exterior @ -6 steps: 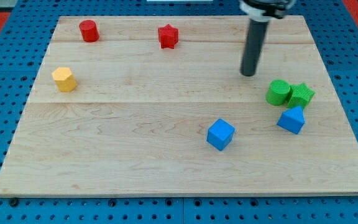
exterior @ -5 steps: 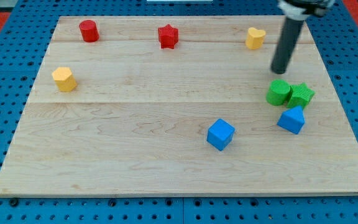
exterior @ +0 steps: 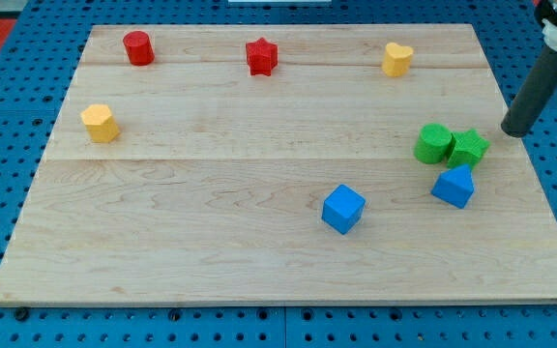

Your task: Move the green star to the blue cube

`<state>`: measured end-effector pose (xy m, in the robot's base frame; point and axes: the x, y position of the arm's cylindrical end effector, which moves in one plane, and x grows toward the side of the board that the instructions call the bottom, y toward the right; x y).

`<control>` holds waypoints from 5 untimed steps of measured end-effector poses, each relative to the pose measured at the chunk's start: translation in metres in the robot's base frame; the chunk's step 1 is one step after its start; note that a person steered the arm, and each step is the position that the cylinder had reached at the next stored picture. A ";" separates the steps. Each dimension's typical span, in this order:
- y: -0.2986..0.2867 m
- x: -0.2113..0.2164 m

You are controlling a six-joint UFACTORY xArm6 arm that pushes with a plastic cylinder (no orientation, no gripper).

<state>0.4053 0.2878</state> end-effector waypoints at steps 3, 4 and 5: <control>-0.030 0.000; -0.044 0.015; -0.059 0.046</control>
